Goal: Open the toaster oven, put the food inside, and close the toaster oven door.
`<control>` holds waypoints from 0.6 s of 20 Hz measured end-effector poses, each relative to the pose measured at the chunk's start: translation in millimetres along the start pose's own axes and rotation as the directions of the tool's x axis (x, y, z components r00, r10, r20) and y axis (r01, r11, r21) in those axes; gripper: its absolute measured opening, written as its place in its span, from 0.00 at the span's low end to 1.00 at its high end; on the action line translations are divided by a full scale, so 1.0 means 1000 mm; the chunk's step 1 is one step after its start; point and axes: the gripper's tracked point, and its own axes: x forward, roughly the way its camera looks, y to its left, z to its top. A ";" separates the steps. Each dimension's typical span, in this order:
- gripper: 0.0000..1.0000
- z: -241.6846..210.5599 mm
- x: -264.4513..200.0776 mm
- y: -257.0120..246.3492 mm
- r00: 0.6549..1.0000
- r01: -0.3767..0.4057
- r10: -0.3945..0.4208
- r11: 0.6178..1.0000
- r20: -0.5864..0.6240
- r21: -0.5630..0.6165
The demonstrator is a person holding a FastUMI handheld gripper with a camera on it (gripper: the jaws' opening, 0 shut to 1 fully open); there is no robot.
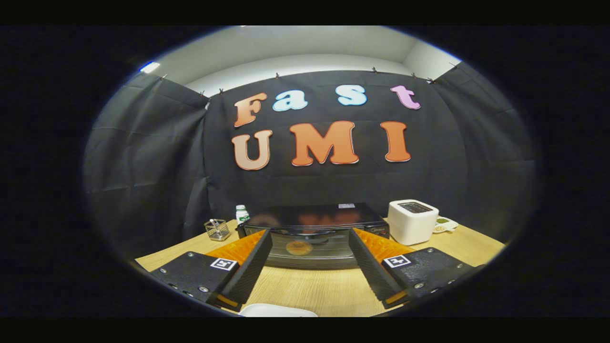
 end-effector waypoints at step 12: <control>0.98 0.025 -0.090 -0.057 0.993 0.051 -0.047 0.998 0.107 -0.035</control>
